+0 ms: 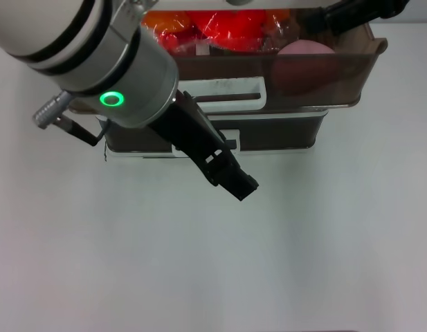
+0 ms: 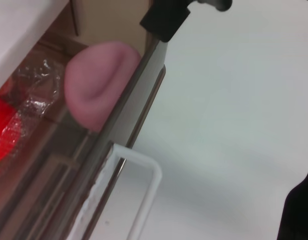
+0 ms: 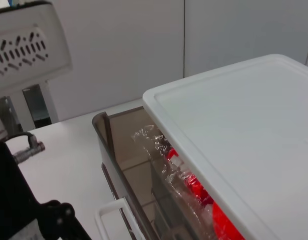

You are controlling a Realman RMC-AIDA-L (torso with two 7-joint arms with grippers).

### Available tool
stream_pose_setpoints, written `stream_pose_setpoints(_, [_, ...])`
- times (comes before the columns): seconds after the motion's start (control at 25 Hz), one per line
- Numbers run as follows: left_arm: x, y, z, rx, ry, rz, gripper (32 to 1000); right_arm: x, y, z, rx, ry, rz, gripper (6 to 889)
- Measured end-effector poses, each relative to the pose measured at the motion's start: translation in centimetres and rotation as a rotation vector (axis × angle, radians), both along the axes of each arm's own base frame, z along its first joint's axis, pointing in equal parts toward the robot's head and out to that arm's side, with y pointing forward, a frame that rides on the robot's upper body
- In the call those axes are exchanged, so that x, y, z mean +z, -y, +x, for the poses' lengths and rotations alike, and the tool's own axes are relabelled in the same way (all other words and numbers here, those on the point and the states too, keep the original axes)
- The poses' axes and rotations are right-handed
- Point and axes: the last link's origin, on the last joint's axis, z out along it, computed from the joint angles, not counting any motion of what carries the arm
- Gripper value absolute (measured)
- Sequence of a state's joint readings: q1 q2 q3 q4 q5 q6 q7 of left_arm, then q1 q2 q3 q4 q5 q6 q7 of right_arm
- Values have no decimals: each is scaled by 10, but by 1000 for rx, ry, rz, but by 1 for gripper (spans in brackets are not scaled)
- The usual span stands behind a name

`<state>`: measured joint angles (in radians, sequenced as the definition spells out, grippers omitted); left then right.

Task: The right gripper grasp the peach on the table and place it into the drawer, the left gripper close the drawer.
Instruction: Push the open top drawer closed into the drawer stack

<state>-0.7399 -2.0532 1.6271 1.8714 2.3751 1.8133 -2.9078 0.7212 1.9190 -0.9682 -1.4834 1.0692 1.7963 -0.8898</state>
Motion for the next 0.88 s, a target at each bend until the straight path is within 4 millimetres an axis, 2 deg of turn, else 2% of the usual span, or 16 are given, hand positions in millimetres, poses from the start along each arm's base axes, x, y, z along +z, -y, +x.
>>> stream_pose_setpoints(0.32, [-3,-2,5,-34,1,1,813,-1,0,-1,2,1,-2,867])
stream_pose_setpoints(0.88, [-2,-11,3,-44,-19,45,812,0,0,0,4,3,-1,867])
